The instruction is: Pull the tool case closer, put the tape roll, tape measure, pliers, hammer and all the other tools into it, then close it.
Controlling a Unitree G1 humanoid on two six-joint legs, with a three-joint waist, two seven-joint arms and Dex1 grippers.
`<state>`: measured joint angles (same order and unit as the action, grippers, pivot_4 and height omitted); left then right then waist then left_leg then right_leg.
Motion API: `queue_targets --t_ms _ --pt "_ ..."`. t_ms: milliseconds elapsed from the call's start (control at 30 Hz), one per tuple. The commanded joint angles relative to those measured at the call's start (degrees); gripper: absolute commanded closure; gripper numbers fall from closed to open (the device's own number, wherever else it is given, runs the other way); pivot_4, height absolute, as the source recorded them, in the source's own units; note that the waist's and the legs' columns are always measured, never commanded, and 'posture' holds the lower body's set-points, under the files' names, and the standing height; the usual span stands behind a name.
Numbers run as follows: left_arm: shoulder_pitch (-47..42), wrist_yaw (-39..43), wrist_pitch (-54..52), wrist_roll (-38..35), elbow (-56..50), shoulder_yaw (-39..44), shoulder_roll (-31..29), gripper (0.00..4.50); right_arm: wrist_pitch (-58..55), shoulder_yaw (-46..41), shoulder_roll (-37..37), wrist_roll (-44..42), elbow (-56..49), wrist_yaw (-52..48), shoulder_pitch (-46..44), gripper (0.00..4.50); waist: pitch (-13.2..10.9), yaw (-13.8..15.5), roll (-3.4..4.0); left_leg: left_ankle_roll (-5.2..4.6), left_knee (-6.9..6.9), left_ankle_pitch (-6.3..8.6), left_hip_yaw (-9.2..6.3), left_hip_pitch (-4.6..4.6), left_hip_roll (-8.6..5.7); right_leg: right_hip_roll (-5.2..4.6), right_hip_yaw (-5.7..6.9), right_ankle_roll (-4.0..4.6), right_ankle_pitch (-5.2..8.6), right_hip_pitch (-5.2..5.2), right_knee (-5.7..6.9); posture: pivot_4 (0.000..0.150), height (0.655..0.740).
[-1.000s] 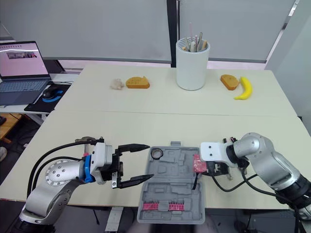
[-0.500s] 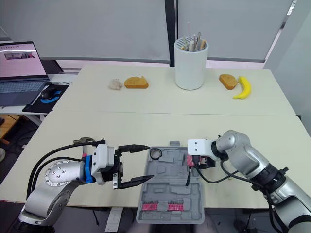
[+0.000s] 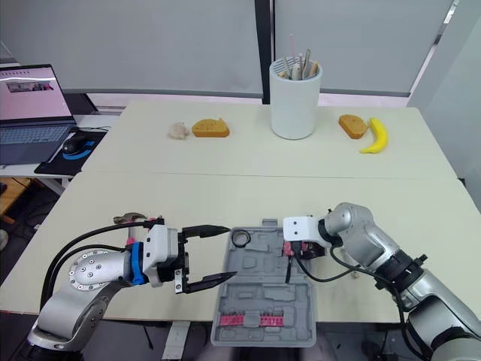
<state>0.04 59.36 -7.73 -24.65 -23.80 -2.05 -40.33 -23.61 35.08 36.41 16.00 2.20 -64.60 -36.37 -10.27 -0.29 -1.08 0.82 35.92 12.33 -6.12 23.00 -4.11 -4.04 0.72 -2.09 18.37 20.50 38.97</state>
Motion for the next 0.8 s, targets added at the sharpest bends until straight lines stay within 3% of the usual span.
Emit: queue_targets --t_ms 33,67,133,233,567,700,800 --pt "-0.87 -0.22 0.20 0.29 -0.97 0.34 -0.19 0.00 1.40 -0.93 -0.36 1.04 0.17 0.75 -0.37 1.37 0.00 0.00 0.00 0.00 0.00 0.00 0.00 0.00 0.00 0.00 0.00 0.00 0.00 0.00 0.00 0.150 0.7400" --pt "-1.04 -0.23 0.23 0.40 -0.86 0.32 -0.14 0.00 1.61 -1.03 -0.51 1.18 0.31 0.81 -0.33 1.37 0.00 -0.01 0.00 0.00 0.00 0.00 0.00 -0.01 0.00 0.00 0.00 0.00 0.00 0.00 0.00 0.150 0.7400" --pt "-1.22 -0.12 0.26 0.52 -0.72 0.28 -0.09 0.00 1.96 -1.26 -0.48 1.40 0.08 0.76 -0.20 0.64 0.00 -0.04 0.00 0.00 0.00 0.00 0.00 -0.01 0.00 0.01 -0.01 0.00 0.00 0.00 0.00 0.150 0.7400" --pt "-1.36 0.10 0.22 0.55 -0.59 0.22 -0.03 0.00 1.80 -2.32 -0.08 0.88 -1.88 0.44 -0.17 0.06 0.00 -0.06 0.01 0.00 -0.01 0.00 0.00 -0.01 0.01 0.02 -0.01 0.00 0.00 0.02 0.01 0.150 0.7400" --pt "-1.92 0.58 0.85 1.02 0.27 -0.07 0.21 0.00 -3.90 -9.90 3.35 -6.31 -15.34 -3.77 2.64 0.06 -0.01 0.03 0.01 0.01 -0.02 0.01 -0.01 0.01 0.00 0.01 -0.01 0.00 0.00 0.02 -0.01 0.150 0.7400" --pt "-2.81 1.62 1.38 0.71 0.87 -0.20 0.08 0.00 2.36 -18.41 4.17 -14.67 -17.42 -2.57 10.39 0.06 0.00 0.31 0.00 0.01 -0.02 0.02 -0.02 0.02 0.00 0.00 0.00 0.00 0.00 -0.01 -0.04 0.150 0.7400" --pt "-3.57 2.34 1.73 0.78 1.60 -0.27 0.07 0.00 6.05 -21.73 2.13 -16.25 -15.02 1.92 14.83 0.71 -0.01 0.24 0.00 0.01 -0.02 0.02 0.00 0.02 -0.01 -0.01 0.00 0.00 0.00 -0.04 -0.06 0.150 0.7400"
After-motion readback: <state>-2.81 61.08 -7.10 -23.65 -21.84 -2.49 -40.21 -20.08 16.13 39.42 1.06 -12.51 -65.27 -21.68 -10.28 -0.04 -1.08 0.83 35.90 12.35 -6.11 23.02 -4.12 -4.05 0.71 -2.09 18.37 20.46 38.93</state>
